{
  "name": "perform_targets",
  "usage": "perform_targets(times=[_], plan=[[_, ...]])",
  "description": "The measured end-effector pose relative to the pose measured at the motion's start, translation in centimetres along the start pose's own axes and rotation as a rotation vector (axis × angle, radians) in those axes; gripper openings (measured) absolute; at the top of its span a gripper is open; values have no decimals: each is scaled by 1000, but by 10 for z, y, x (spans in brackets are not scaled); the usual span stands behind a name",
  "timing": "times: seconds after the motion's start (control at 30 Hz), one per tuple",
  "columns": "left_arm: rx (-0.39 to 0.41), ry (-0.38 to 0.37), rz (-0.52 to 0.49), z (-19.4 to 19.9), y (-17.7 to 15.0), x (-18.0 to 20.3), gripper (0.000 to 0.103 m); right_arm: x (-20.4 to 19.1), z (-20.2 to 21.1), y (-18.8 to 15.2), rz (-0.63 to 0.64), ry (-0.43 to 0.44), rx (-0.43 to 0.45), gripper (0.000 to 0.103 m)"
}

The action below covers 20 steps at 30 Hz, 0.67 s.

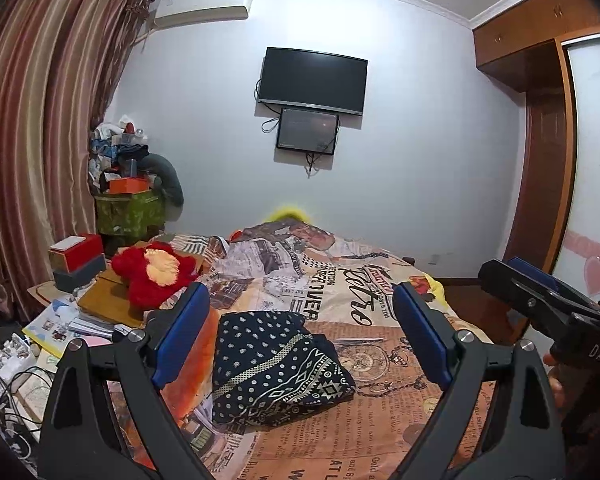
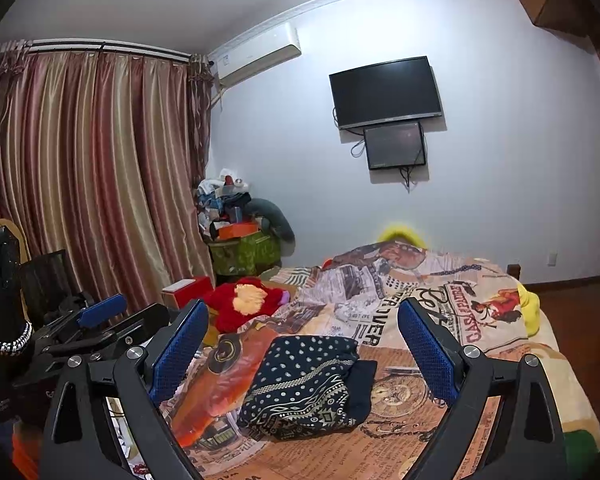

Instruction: Fold large clothes

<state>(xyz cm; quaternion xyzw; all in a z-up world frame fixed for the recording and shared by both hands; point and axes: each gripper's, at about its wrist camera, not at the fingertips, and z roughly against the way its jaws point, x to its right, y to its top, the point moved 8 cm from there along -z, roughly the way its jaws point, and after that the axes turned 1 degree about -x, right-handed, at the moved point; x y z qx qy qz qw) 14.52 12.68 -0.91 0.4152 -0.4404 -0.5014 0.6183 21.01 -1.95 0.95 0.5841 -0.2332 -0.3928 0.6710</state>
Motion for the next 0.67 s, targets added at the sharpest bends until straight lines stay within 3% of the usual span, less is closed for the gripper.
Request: perform_targets(times=[0.67], plan=[[-10,-21,-1,1,0,3,93,-1,4,2,-15,-8,1,95]])
